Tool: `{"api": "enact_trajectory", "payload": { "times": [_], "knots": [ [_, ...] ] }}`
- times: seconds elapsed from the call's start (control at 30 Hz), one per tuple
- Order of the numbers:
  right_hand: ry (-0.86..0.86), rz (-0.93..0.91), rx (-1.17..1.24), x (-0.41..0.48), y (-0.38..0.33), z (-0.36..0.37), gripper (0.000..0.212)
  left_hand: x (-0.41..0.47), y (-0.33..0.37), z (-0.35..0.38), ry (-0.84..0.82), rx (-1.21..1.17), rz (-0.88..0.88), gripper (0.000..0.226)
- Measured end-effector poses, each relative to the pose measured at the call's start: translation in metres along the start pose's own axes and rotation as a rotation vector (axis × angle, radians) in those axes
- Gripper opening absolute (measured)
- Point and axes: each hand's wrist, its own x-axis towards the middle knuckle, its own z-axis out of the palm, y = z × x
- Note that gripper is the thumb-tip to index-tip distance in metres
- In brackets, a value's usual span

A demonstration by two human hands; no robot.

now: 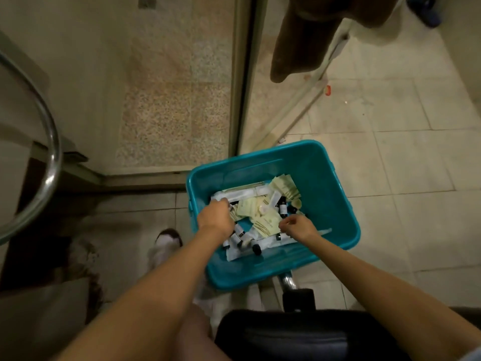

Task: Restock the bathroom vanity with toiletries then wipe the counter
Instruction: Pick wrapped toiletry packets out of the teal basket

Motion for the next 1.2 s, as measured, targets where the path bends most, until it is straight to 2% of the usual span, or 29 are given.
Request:
{"api": "enact_trajectory", "payload": {
  "times": [0.07, 0.2, 0.27, 0.47, 0.57, 0.7, 0.8, 0.87, 1.0, 1.07, 1.2],
  "knots": [
    [0.003, 0.047, 0.163, 0.015, -0.011, 0.008, 0.008, 0.017, -0.008, -0.005, 0.014, -0.001, 0.015, 0.039],
    [-0.034, 0.215, 0.433, 0.04, -0.035, 0.026, 0.03, 0.038, -0.02, 0.007, -0.044, -0.013, 0.03, 0.04],
    [-0.06, 0.275, 0.52, 0.055, -0.044, 0.038, 0.034, 0.049, -0.026, 0.017, -0.087, -0.007, 0.039, 0.042],
    [-0.159, 0.394, 0.768, 0.097, -0.073, 0.085, 0.027, 0.077, -0.037, 0.047, -0.151, -0.091, 0.019, 0.044],
    [-0.192, 0.47, 0.976, 0.118, -0.08, 0.11, 0.02, 0.087, -0.041, 0.064, -0.163, -0.115, 0.026, 0.053],
    [-0.212, 0.499, 1.163, 0.145, -0.084, 0.136, 0.027, 0.099, -0.047, 0.074, -0.141, -0.15, 0.041, 0.052],
    [-0.164, 0.527, 1.168, 0.155, -0.095, 0.148, 0.033, 0.103, -0.05, 0.08, -0.087, -0.188, 0.052, 0.048],
    [-0.197, 0.518, 1.207, 0.162, -0.105, 0.153, 0.034, 0.103, -0.051, 0.083, -0.036, -0.216, 0.071, 0.047],
    [-0.084, 0.514, 1.238, 0.173, -0.107, 0.158, 0.025, 0.1, -0.052, 0.087, 0.019, -0.246, 0.105, 0.046],
    [-0.045, 0.489, 1.183, 0.17, -0.105, 0.153, 0.028, 0.099, -0.052, 0.087, 0.032, -0.259, 0.105, 0.046],
    [-0.184, 0.439, 1.271, 0.144, -0.107, 0.131, 0.032, 0.101, -0.051, 0.085, 0.052, -0.317, 0.097, 0.048]
  ]
}}
